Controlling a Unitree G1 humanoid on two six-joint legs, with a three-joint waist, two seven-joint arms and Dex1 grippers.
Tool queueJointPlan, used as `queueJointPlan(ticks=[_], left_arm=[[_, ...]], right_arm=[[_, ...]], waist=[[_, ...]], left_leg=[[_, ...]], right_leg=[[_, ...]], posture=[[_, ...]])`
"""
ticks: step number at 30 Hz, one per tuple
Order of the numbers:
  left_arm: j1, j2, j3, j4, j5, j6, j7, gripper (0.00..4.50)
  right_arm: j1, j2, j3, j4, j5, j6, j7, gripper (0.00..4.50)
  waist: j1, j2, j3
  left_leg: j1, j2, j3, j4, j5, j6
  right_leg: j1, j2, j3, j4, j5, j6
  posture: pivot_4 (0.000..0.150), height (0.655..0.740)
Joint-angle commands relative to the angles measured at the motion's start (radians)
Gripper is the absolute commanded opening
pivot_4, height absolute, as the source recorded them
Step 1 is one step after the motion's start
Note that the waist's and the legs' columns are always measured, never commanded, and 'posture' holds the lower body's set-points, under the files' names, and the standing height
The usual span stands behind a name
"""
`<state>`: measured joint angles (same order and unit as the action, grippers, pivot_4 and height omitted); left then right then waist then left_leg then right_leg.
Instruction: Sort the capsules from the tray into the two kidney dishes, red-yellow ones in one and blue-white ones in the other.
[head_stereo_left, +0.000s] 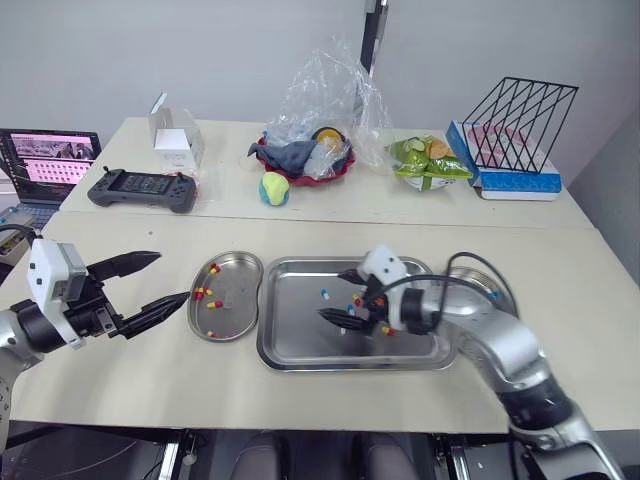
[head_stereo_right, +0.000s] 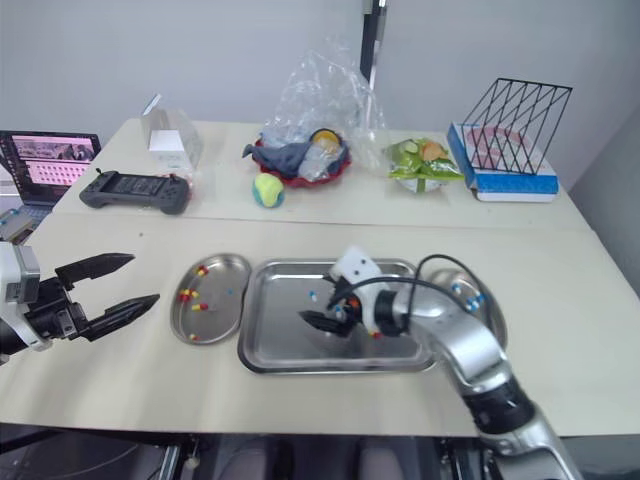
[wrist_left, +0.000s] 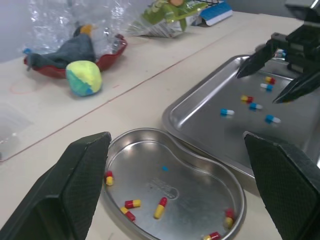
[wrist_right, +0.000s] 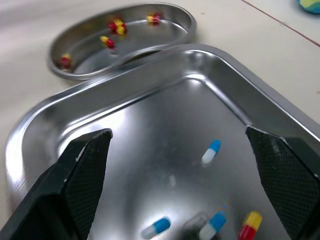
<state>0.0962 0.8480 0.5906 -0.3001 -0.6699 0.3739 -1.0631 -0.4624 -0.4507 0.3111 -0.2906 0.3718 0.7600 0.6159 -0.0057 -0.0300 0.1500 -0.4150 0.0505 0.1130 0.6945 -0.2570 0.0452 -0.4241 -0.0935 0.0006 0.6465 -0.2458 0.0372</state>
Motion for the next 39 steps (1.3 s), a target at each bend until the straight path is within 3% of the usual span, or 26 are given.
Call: queueJointPlan(ticks=[1, 6, 20, 25, 30, 35, 39], left_arm=[[0.011, -0.004, 0.036, -0.044, -0.004, -0.022, 0.019, 4.47], [0.025, -0.009, 0.034, -0.064, 0.005, -0.026, 0.037, 4.47], [0.012, -0.002, 0.024, -0.053, 0.038, -0.047, 0.056, 4.50], [-0.006, 0.002, 0.009, -0.033, 0.046, -0.054, 0.049, 4.50], [-0.070, -0.009, -0.024, 0.036, 0.088, -0.102, 0.068, 4.50], [-0.114, -0.010, -0.083, 0.087, 0.113, -0.132, 0.051, 4.50], [-0.220, -0.027, -0.141, 0.186, 0.178, -0.197, 0.095, 4.50]], right_arm=[[-0.047, 0.044, 0.013, 0.047, -0.048, 0.010, -0.043, 4.50], [-0.080, 0.097, 0.044, 0.151, -0.114, 0.002, -0.067, 4.50], [-0.088, 0.120, 0.050, 0.215, -0.187, -0.010, -0.045, 0.02], [-0.104, 0.114, 0.015, 0.165, -0.148, 0.027, -0.016, 0.02], [-0.126, 0.034, -0.136, 0.111, -0.027, 0.039, 0.105, 0.02], [-0.100, -0.186, -0.309, 0.174, 0.007, 0.005, 0.209, 0.02], [0.023, -0.396, -0.429, 0.238, -0.024, -0.048, 0.275, 0.02]], waist=[[0.000, 0.000, 0.000], [-0.006, 0.000, 0.000], [-0.008, 0.000, 0.000], [-0.008, 0.000, 0.000], [-0.006, 0.000, 0.000], [0.003, 0.000, 0.000], [0.016, 0.001, 0.000]], left_leg=[[0.000, 0.000, 0.000, 0.000, 0.000, 0.000], [0.000, 0.000, 0.000, 0.000, 0.000, 0.000], [0.000, 0.000, 0.000, -0.001, 0.000, -0.001], [0.000, 0.000, 0.000, -0.001, 0.000, -0.001], [0.000, 0.000, 0.000, -0.001, 0.000, 0.000], [0.000, -0.001, 0.000, -0.001, -0.001, 0.001], [-0.001, -0.001, 0.001, -0.002, -0.001, 0.001]], right_leg=[[0.000, 0.000, 0.000, 0.000, 0.000, 0.000], [0.000, 0.000, -0.001, 0.000, 0.000, 0.000], [0.000, 0.000, -0.001, 0.000, 0.000, -0.001], [0.000, 0.000, -0.001, 0.000, 0.000, -0.001], [0.000, -0.001, -0.001, 0.000, 0.000, -0.001], [0.000, -0.001, -0.002, -0.002, 0.000, 0.000], [0.001, -0.001, -0.003, -0.004, 0.000, -0.001]], posture=[[0.150, 0.7204], [0.150, 0.7204], [0.150, 0.7204], [0.150, 0.7204], [0.150, 0.7204], [0.150, 0.7204], [0.150, 0.7204]])
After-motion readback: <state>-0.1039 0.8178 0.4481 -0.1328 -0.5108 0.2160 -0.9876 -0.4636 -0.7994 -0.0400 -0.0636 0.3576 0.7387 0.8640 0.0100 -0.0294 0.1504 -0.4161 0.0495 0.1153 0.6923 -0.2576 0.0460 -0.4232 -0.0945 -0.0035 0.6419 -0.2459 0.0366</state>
